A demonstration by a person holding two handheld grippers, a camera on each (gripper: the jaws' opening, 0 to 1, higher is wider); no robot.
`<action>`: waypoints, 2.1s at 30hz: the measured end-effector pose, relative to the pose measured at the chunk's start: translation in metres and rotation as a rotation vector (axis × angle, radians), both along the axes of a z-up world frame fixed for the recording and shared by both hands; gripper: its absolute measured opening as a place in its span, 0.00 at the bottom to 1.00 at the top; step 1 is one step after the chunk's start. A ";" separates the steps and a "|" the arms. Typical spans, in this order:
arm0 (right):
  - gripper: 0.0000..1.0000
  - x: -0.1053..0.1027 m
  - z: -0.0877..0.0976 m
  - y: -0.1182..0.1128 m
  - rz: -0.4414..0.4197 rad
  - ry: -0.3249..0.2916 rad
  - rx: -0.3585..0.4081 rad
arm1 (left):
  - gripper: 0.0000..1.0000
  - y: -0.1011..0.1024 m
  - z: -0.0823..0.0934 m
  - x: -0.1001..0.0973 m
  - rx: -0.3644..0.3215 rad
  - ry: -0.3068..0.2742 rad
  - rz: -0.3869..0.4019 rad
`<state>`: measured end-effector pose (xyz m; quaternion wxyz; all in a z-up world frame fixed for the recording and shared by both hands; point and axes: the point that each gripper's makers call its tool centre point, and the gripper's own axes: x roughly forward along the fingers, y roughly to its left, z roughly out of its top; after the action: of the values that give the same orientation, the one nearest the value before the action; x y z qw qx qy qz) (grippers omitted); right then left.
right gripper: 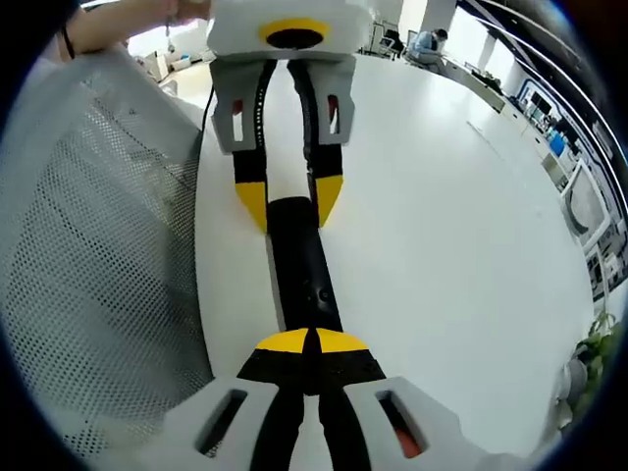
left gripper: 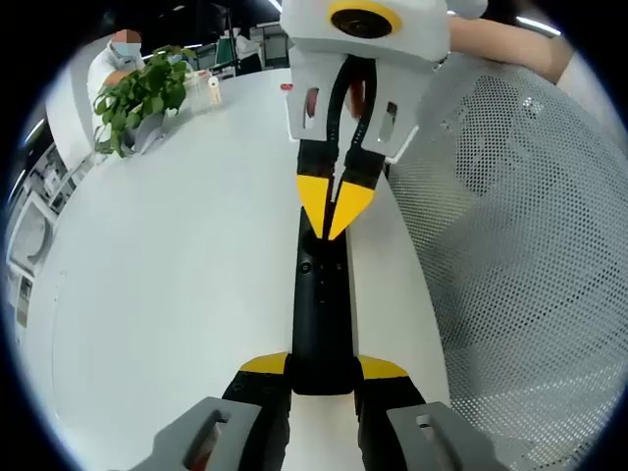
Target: Press the specified remote control buttons in sequence, fully releasing each button before pressing the next.
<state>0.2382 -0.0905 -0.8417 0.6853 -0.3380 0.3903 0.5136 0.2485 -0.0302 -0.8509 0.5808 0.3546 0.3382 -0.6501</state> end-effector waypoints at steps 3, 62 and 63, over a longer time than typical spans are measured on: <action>0.00 0.000 0.000 -0.001 0.022 -0.025 -0.023 | 0.24 0.000 0.000 0.000 0.001 0.003 0.005; 0.00 -0.002 -0.003 0.016 0.016 0.021 0.023 | 0.24 -0.001 0.000 0.000 -0.039 0.004 -0.016; 0.00 0.001 -0.002 0.016 0.007 0.015 0.024 | 0.24 -0.001 0.000 0.000 -0.040 0.001 -0.021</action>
<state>0.2390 -0.0743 -0.8436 0.6844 -0.3271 0.3881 0.5234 0.2488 -0.0311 -0.8506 0.5806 0.3460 0.3218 -0.6630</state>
